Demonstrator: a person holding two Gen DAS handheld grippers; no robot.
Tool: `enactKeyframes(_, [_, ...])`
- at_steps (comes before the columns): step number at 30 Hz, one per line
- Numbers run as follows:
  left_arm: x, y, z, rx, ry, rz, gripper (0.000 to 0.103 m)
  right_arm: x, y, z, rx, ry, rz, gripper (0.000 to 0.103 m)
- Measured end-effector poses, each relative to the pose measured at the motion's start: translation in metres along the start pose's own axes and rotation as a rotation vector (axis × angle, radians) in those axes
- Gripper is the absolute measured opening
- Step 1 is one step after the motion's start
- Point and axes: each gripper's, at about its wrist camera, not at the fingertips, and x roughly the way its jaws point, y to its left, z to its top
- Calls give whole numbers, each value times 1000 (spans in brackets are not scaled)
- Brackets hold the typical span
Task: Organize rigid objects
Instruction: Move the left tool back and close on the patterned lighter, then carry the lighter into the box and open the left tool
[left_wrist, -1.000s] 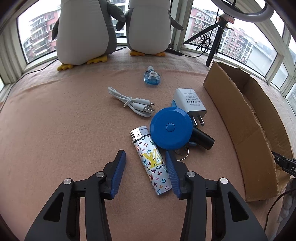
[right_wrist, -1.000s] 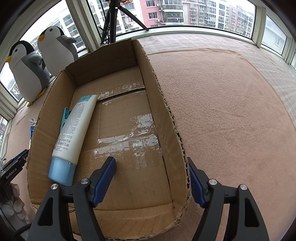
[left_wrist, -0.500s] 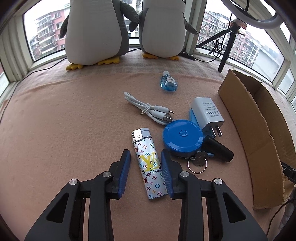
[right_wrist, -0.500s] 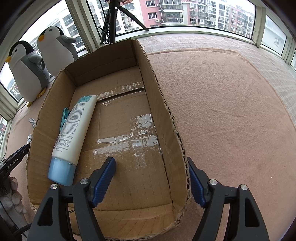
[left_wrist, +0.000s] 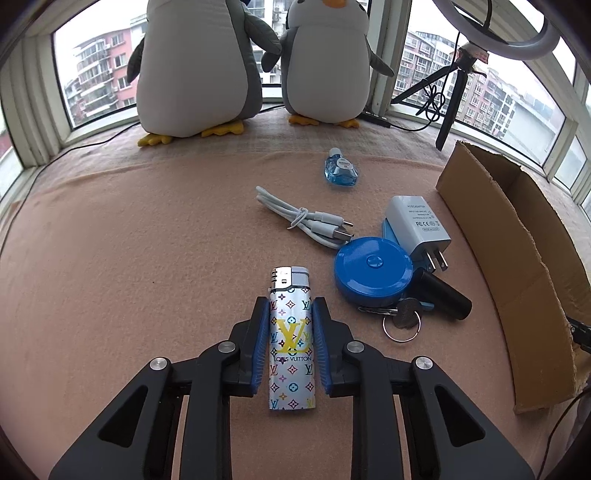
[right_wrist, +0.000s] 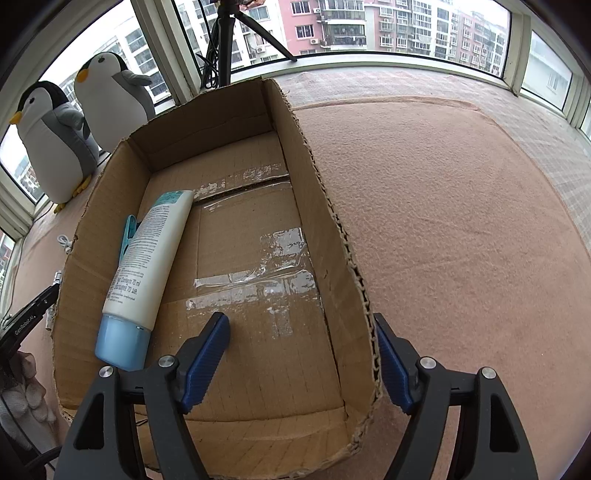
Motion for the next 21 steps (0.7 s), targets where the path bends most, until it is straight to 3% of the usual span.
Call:
enactKeyframes(14, [-16,1,1,7,-40,-21,22,1,0,0,-1,-1,-1,74])
enactKeyframes(21, [-39,-16,12,23,-79,-85,22,1,0,0,-1,-1,-1,74])
